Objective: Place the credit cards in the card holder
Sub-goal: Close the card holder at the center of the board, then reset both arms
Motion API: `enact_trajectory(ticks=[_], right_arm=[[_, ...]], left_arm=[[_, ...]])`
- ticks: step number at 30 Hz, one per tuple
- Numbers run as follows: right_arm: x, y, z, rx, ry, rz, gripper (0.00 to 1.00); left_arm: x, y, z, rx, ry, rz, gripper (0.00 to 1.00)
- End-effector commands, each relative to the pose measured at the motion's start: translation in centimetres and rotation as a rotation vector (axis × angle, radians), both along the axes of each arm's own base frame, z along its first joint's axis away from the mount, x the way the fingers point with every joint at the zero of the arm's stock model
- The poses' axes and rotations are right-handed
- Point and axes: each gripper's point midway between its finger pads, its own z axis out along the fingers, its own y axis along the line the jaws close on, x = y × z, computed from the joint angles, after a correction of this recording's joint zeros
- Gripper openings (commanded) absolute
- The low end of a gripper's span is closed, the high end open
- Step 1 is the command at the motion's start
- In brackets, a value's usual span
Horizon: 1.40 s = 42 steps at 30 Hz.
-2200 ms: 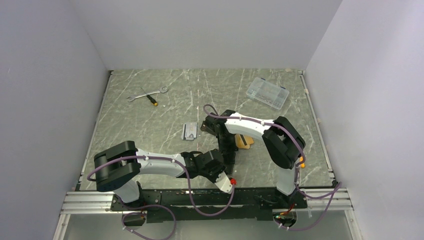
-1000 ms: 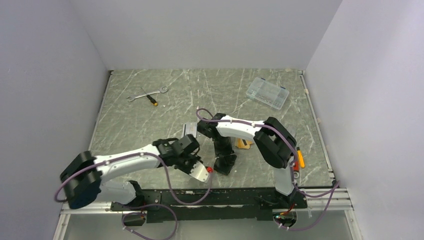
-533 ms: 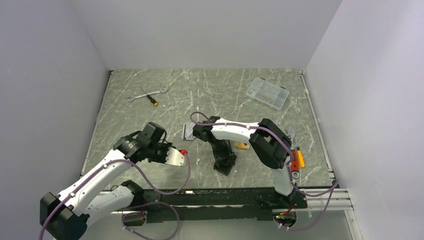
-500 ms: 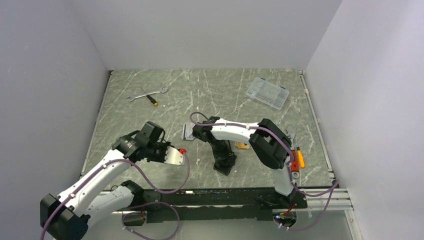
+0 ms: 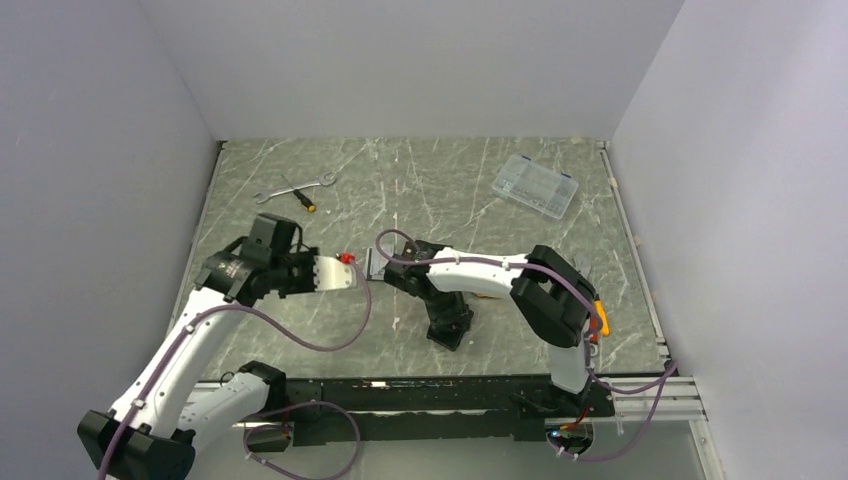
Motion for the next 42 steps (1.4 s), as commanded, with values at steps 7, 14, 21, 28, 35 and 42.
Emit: enact_trajectory(ticks=[7, 14, 21, 28, 35, 42], right_arm=[[4.5, 11.8, 4.9, 0.617, -0.230, 0.131, 0.59], [5.3, 11.0, 15.7, 0.759, -0.396, 0.282, 0.93], [9.3, 0.6, 19.2, 0.910, -0.559, 0.058, 1.00], [12.8, -14.3, 17.3, 0.501, -1.054, -0.170, 0.99], [12.9, -24.5, 15.8, 0.109, -1.348, -0.370, 0.99], [13.4, -28.5, 12.3, 0.062, -1.421, -0.493, 0.99]], left_arm=[[3.5, 2.6, 6.6, -0.367, -0.063, 0.415, 0.39], [5.2, 6.3, 9.2, -0.499, -0.159, 0.614, 0.93], [5.6, 6.4, 5.5, -0.638, 0.038, 0.690, 0.99], [7.7, 4.9, 3.9, -0.954, -0.052, 0.658, 0.99], [10.3, 5.6, -1.3, -1.036, -0.031, 0.731, 0.99], [11.5, 5.3, -2.7, -1.151, -0.160, 0.669, 0.99]])
